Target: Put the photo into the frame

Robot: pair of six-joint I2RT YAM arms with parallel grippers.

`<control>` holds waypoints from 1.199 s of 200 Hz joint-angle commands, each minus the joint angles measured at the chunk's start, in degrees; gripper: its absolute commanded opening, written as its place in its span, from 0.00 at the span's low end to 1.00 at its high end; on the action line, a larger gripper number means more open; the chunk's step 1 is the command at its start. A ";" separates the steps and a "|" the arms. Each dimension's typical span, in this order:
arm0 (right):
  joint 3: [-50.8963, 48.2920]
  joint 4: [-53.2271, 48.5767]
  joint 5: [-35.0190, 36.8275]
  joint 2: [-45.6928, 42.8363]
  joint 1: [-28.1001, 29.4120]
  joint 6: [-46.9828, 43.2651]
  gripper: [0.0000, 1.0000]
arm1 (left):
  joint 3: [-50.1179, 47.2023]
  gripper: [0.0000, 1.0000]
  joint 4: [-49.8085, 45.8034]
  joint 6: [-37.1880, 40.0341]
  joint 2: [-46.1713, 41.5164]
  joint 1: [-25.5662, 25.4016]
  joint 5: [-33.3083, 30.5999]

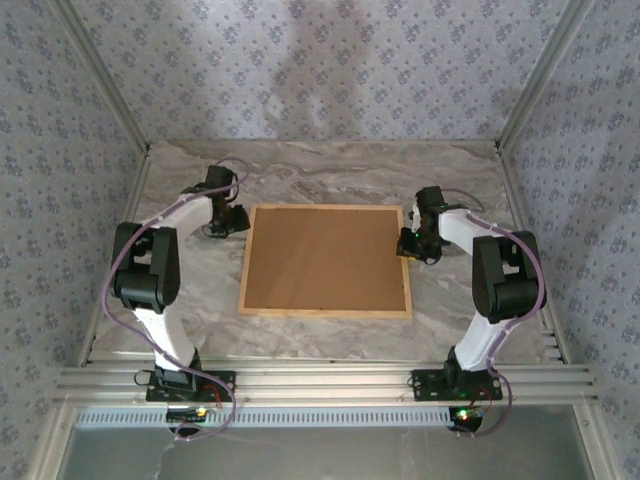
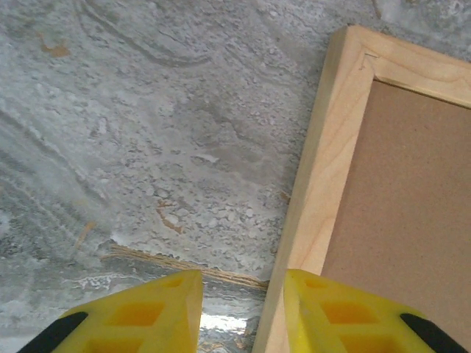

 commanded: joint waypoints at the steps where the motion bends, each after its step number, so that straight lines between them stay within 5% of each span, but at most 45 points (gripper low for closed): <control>1: 0.57 0.24 0.91 1.49 -0.61 -0.60 0.24 | 1.73 0.35 -2.02 1.10 0.70 -0.46 2.22; 240: 0.91 -0.05 0.32 1.84 -0.01 -0.60 0.24 | -5.35 0.37 0.12 2.26 4.57 -4.64 2.52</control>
